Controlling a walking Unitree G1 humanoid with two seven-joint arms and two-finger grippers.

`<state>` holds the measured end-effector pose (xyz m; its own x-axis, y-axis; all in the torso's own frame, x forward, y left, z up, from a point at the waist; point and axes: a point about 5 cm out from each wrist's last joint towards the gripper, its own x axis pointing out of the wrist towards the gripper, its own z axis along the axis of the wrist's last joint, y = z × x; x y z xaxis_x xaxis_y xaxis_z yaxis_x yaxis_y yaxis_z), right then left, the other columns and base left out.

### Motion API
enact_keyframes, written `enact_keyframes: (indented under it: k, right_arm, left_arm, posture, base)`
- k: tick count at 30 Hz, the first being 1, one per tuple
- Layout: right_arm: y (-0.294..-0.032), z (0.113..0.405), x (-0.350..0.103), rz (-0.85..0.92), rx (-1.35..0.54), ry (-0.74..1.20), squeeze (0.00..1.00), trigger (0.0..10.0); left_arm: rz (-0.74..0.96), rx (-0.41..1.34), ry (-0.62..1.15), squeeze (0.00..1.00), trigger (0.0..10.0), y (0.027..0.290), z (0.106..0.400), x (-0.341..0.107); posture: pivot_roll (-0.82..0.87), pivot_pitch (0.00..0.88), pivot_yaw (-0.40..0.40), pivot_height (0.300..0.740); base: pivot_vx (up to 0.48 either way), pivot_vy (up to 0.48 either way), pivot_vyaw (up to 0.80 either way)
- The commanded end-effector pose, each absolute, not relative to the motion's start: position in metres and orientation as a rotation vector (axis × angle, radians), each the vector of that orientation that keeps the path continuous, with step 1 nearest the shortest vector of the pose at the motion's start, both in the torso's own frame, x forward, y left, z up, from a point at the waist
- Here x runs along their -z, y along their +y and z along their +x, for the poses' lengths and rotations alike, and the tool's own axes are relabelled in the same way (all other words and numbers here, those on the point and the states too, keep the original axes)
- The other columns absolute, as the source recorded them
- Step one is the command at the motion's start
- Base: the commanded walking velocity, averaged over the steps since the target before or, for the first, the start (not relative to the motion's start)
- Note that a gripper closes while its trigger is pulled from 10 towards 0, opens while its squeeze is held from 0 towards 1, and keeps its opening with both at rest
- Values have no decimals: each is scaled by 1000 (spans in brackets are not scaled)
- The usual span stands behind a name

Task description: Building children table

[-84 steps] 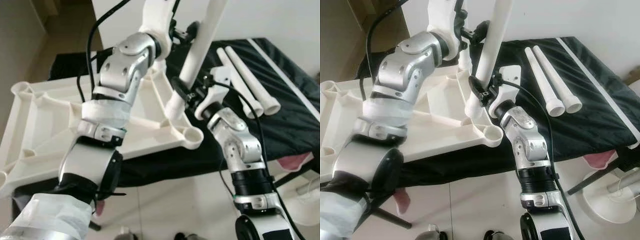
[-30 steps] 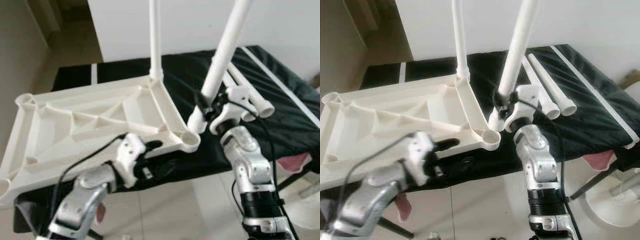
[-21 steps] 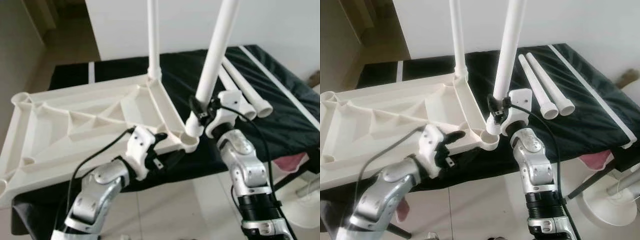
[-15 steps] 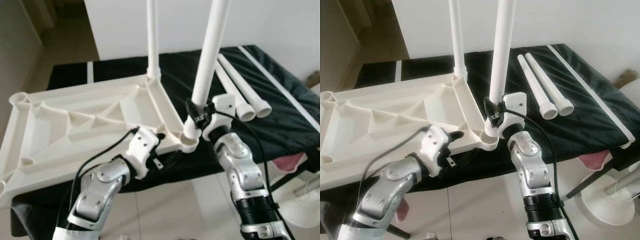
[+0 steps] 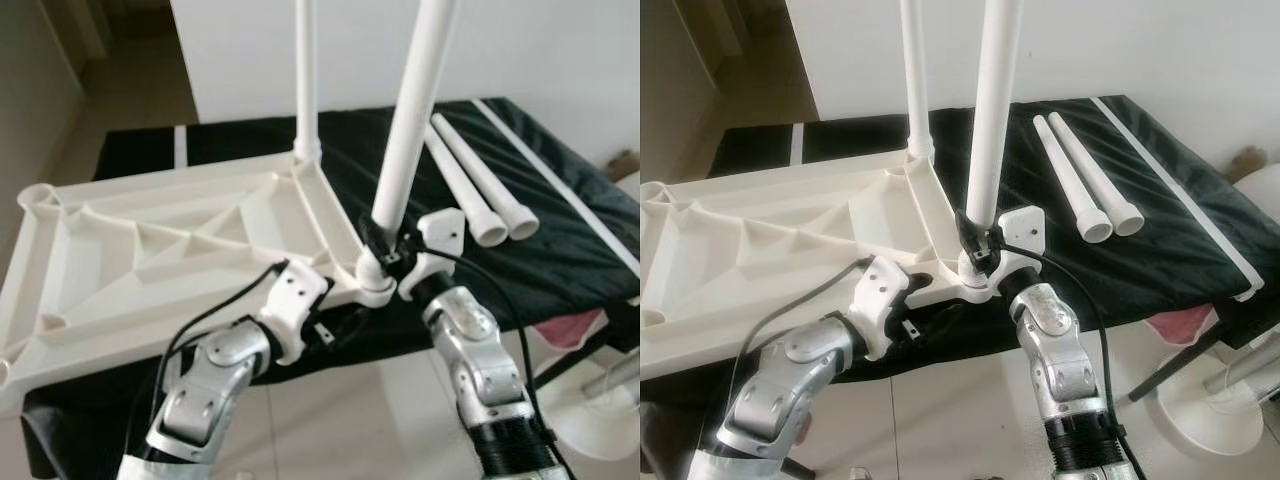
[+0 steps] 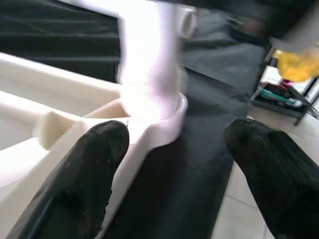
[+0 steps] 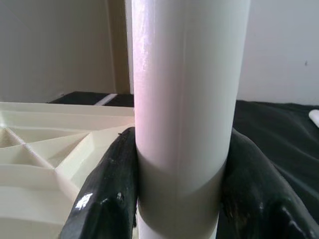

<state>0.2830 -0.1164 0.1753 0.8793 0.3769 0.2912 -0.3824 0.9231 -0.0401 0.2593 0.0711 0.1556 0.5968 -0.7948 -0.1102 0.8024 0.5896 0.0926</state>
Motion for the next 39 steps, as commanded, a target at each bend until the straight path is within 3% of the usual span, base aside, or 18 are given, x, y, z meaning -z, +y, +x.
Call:
enact_keyframes:
  k: [1,16,24,39]
  right_arm:
    - [-121,280,-163,2,-389,-250,0,10000]
    - [-137,280,-151,63,-297,-225,0,10000]
    - [-127,291,-155,107,-342,-227,0,10000]
    - [-110,291,-157,-14,-490,-239,0,10000]
  left_arm:
    - [147,760,60,0,10000,79,267,-156]
    - [114,752,73,0,10000,77,269,-163]
    - [138,763,68,0,10000,74,266,-164]
    - [138,749,63,0,10000,76,266,-167]
  posture:
    - [43,54,-44,740]
    - [39,60,-32,740]
    - [38,64,-27,740]
    - [50,77,-34,740]
  base:
    - [0,0,0]
    - [0,0,0]
    - [0,0,0]
    - [0,0,0]
